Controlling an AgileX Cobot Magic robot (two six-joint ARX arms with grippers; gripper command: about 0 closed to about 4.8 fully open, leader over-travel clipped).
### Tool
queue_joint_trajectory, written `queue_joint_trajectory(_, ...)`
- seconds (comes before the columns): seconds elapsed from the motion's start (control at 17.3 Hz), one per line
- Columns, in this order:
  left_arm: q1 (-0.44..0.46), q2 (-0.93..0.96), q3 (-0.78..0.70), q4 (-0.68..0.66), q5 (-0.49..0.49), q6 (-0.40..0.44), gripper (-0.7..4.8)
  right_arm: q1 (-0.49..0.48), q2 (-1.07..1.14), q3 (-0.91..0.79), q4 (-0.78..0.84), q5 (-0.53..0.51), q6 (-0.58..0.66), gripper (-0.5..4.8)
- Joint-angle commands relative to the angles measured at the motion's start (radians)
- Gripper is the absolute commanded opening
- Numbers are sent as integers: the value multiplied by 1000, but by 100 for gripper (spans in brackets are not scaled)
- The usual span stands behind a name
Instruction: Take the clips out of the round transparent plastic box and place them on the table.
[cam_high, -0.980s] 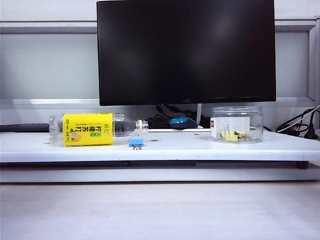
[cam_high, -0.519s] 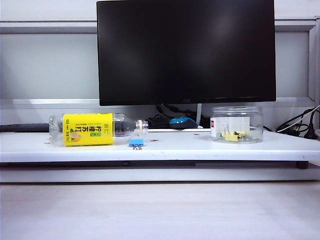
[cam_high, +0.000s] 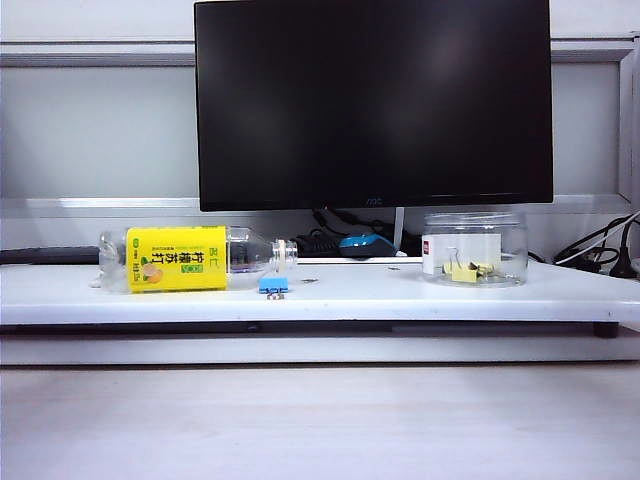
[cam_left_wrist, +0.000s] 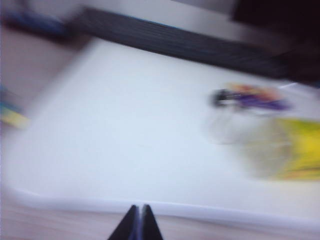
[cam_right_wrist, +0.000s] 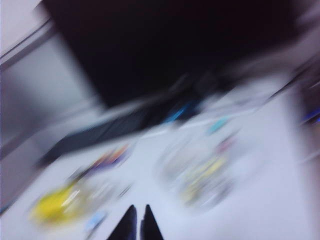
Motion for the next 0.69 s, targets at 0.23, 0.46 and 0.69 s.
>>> queue_joint_trajectory(0.23, 1, -3, -2, 119, 465, -392, 36, 0, 500, 502, -333, 69, -210, 96)
queue_joint_trajectory(0.46, 0, -3, 3, 287, 686, -390, 132, 0, 975, 879, -457, -143, -353, 95)
queue_joint_trajectory(0.69, 0, -3, 44, 282, 823, -388, 134, 1, 1295, 1040, -472, -248, -366, 95)
